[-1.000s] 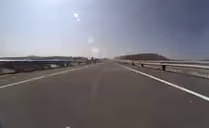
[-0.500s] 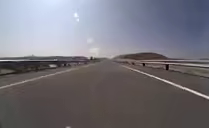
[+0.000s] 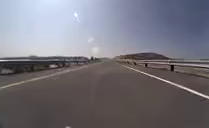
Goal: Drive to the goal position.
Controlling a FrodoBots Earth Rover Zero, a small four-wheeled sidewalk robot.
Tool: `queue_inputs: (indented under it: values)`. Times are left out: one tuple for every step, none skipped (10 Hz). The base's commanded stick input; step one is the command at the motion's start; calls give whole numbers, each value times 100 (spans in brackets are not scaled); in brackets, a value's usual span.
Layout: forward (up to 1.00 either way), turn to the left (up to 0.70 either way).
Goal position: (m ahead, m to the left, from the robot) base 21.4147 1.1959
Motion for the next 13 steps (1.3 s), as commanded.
queue_inputs:
  values:
    - [100, 0]
    - [100, 0]
    - [100, 0]
    - [100, 0]
    - [100, 0]
    - [100, 0]
    - [100, 0]
    - [100, 0]
    - [100, 0]
    - [100, 0]
    - [100, 0]
    - [100, 0]
    - [100, 0]
